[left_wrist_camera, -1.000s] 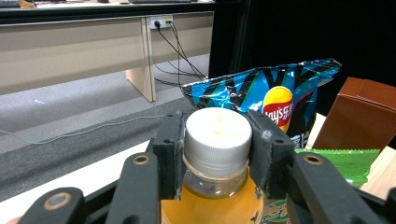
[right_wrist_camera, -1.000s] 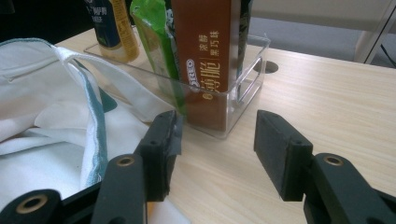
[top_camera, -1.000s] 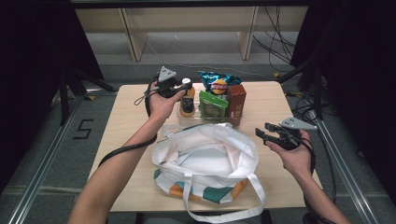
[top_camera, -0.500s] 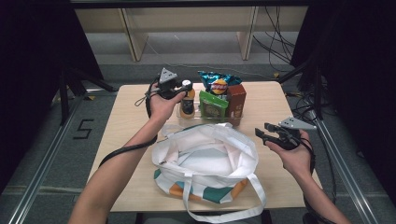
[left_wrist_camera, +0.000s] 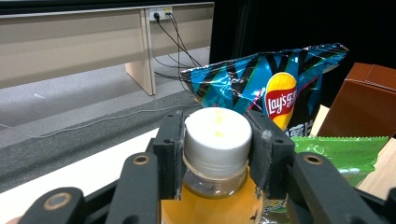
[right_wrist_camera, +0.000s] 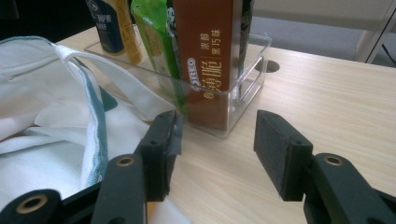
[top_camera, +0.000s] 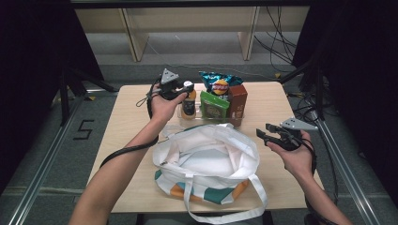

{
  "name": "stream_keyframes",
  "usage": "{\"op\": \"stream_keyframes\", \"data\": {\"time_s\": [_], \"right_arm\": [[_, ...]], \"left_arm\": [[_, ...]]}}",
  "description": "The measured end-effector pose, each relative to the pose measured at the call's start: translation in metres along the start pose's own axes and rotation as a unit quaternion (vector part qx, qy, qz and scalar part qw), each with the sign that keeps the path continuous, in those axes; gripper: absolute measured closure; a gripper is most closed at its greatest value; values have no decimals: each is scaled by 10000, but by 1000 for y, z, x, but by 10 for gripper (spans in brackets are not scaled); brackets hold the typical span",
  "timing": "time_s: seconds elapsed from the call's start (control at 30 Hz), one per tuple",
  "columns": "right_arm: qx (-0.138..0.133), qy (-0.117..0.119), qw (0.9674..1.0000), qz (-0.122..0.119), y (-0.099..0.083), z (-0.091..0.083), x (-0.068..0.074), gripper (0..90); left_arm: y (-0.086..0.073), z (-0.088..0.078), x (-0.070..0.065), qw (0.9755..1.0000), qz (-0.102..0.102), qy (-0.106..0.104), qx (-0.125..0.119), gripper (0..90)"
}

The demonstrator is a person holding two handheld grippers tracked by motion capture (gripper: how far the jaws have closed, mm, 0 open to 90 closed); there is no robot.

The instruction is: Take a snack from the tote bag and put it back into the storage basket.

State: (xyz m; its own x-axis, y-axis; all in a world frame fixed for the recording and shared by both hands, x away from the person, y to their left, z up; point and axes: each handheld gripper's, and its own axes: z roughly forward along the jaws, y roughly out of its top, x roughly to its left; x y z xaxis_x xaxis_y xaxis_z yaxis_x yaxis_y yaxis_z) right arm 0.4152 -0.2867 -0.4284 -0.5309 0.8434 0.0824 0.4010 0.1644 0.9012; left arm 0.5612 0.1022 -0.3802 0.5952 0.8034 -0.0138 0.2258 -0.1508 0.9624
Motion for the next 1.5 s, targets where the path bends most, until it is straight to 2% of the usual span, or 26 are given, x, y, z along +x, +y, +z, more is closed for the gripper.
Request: {"op": "stream_keyframes", "data": {"time_s": [0.17,0.23,0.37,0.4,0.67,0.7,0.77,0.8,0.93,1.0,1.07,1.13,1.17,1.23,1.27,1.37,1.5], "right_arm": [[73,22,10000,41,1,-1,0,502],[-24,-75,9999,-136,0,-1,-2,502],[14,-58,10000,-9,1,-1,-1,502],[-16,-60,10000,-73,1,-1,-1,502],[-8,-74,10000,-61,1,-1,-1,502],[-60,-89,9998,-159,0,0,-2,502],[-43,-81,9999,-146,0,0,-2,502],[-8,-34,10000,-56,0,0,-1,502],[-10,-53,10000,-78,0,-1,-1,502],[50,-34,9999,110,0,-2,1,502],[66,-27,9999,156,0,-2,2,502],[77,-24,10000,28,1,-2,0,501],[75,24,10000,30,1,-1,0,501],[73,23,10000,38,1,-1,0,502],[-12,-54,9999,-91,0,-1,-1,502],[-5,8,10000,-7,0,0,-1,502],[-15,21,10000,-19,0,0,0,502]], "left_arm": [[-2,1,0,9999,-95,22,70,589],[-4,2,0,9999,-112,27,97,589],[-7,3,0,9998,-164,29,149,589],[-7,3,0,9997,-167,30,163,589],[-12,4,0,9995,-198,34,245,588],[-13,4,0,9994,-194,38,269,588],[-14,5,0,9994,-214,41,281,588],[-15,5,0,9994,-209,41,287,589],[-19,6,0,9992,-190,29,348,589],[-21,7,0,9991,-188,24,385,589],[-23,8,-1,9990,-210,33,404,589],[-25,8,0,9989,-212,36,411,588],[-25,8,-1,9986,-286,21,441,589],[-25,8,-1,9986,-285,23,450,588],[-25,8,-1,9986,-277,23,455,588],[-25,8,-1,9986,-289,28,452,588],[-26,7,-1,9986,-293,42,439,588]]}}
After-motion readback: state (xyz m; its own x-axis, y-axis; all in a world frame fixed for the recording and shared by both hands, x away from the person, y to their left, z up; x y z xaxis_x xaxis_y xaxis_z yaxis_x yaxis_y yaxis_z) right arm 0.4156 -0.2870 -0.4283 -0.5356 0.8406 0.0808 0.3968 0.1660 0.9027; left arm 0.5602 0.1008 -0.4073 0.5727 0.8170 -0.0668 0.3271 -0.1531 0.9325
